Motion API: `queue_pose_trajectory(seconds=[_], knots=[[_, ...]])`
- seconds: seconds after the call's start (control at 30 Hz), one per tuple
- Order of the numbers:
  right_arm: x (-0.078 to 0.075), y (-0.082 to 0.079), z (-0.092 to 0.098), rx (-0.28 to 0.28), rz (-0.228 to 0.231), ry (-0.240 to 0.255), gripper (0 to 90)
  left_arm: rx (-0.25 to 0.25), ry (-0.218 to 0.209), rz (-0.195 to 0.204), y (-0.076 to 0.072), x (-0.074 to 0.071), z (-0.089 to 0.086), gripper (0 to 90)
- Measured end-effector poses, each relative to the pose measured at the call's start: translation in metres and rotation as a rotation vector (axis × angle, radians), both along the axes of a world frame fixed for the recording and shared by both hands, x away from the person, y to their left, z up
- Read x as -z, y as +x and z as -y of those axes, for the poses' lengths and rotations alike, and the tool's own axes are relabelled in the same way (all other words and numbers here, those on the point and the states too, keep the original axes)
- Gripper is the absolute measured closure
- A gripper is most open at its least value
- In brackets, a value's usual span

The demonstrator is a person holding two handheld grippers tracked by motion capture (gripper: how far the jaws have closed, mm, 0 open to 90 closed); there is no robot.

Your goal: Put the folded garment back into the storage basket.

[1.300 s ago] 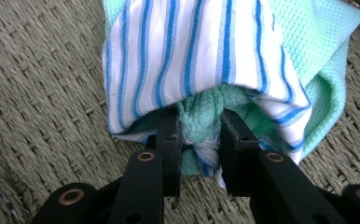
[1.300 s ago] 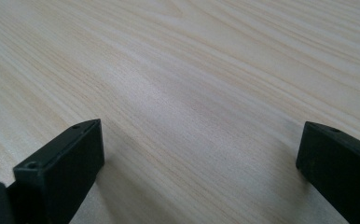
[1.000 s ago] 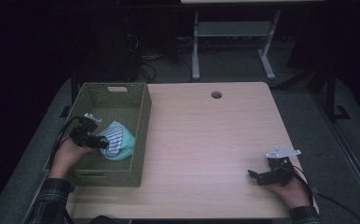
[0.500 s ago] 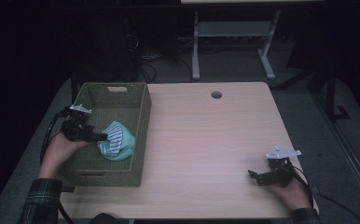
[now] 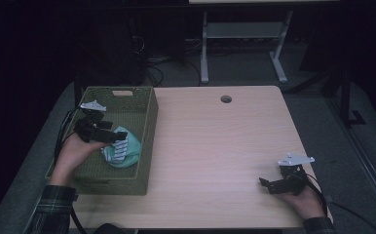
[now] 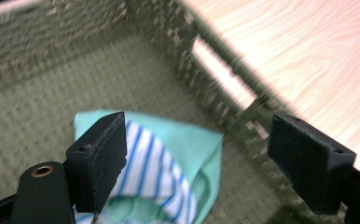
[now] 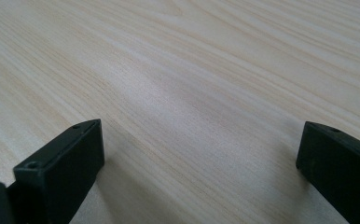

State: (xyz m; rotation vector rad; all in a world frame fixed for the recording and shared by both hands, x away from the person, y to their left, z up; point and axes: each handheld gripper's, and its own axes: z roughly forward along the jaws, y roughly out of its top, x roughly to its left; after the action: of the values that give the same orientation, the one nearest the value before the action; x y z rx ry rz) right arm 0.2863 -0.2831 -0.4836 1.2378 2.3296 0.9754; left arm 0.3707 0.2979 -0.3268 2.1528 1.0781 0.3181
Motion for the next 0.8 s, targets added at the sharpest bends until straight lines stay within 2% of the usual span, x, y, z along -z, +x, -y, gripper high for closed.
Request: queue_pose_trajectory(seconds=[0.1,0.2,0.3,0.33,0.4,0.43,0.8], knots=[[0.0,0.0,0.0,0.0,0.0,0.0,0.6,0.029,-0.019,0.038,-0.005,-0.007,0.016,19.6],[0.0,0.0,0.0,0.0,0.0,0.0,0.6,0.046,-0.028,0.044,-0.006,-0.01,0.024,19.6],[0.0,0.0,0.0,0.0,0.0,0.0,0.6,0.08,-0.037,0.054,-0.01,-0.014,0.041,19.5],[0.0,0.0,0.0,0.0,0.0,0.0,0.6,0.08,-0.037,0.054,-0.01,-0.014,0.041,19.6],[0.0,0.0,0.0,0.0,0.0,0.0,0.6,0.103,-0.035,0.062,-0.013,-0.015,0.054,19.5],[0.0,0.0,0.0,0.0,0.0,0.0,0.6,0.103,-0.035,0.062,-0.013,-0.015,0.054,19.5],[0.0,0.0,0.0,0.0,0.0,0.0,0.6,0.19,-0.058,0.082,-0.018,-0.009,0.108,19.6]])
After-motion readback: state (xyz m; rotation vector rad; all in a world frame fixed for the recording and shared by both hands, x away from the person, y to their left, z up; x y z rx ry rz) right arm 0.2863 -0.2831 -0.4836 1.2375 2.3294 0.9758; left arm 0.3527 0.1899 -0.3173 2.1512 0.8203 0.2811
